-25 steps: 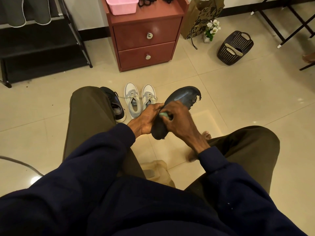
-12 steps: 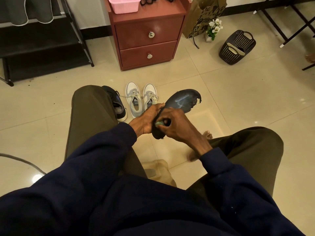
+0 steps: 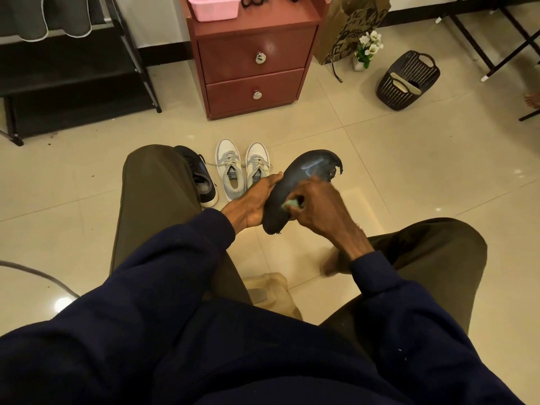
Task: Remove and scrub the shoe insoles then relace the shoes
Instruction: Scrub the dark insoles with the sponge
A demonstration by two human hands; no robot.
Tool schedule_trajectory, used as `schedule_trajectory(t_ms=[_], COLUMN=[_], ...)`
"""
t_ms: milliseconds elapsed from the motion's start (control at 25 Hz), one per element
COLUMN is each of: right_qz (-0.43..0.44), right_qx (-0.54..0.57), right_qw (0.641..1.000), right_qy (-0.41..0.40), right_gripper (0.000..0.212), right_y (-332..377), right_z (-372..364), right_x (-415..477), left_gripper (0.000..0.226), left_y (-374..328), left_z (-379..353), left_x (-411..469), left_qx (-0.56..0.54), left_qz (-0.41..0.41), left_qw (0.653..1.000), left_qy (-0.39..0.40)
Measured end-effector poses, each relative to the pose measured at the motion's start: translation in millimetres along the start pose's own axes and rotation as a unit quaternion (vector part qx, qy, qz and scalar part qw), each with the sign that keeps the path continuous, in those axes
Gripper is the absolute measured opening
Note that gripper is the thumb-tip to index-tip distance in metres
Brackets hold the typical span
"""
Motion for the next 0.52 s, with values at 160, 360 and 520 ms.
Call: schedule_trajectory(t_ms=[160, 360, 520], right_qz=[-0.073, 0.018, -0.055], right_qx=[-0.068, 0.027, -0.089], right_qw=[0.989, 0.998, 0.992], right_qy=[-0.109, 0.048, -0.069], right_gripper=[0.016, 0.002, 0.009], right_y=[-32.7, 14.4, -22.1], right_z=[31.7, -12.2, 26.5], right_x=[0.8, -3.1, 4.4], left_gripper=[0.035, 0.026, 0.032], left_y=[-0.1, 0.3, 2.0], left_z=[-7.2, 7.7, 1.3], left_x=[-5.4, 3.4, 1.2], left_qx=[-0.011, 0.024, -0.014], left_qz=[0.010, -0.002, 0.006], left_qw=[0.999, 0.999, 1.000], left_qy=[0.028, -0.021, 0.006])
Point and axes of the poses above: each hand's wrist, its own x-axis towards the middle knuckle, its own z-axis out of the back of the hand, y = z × x, the point moved 10 cm from there along x, towards the middle knuckle, and after that the axes turned 9 degrees about x, right-handed, at the moved point
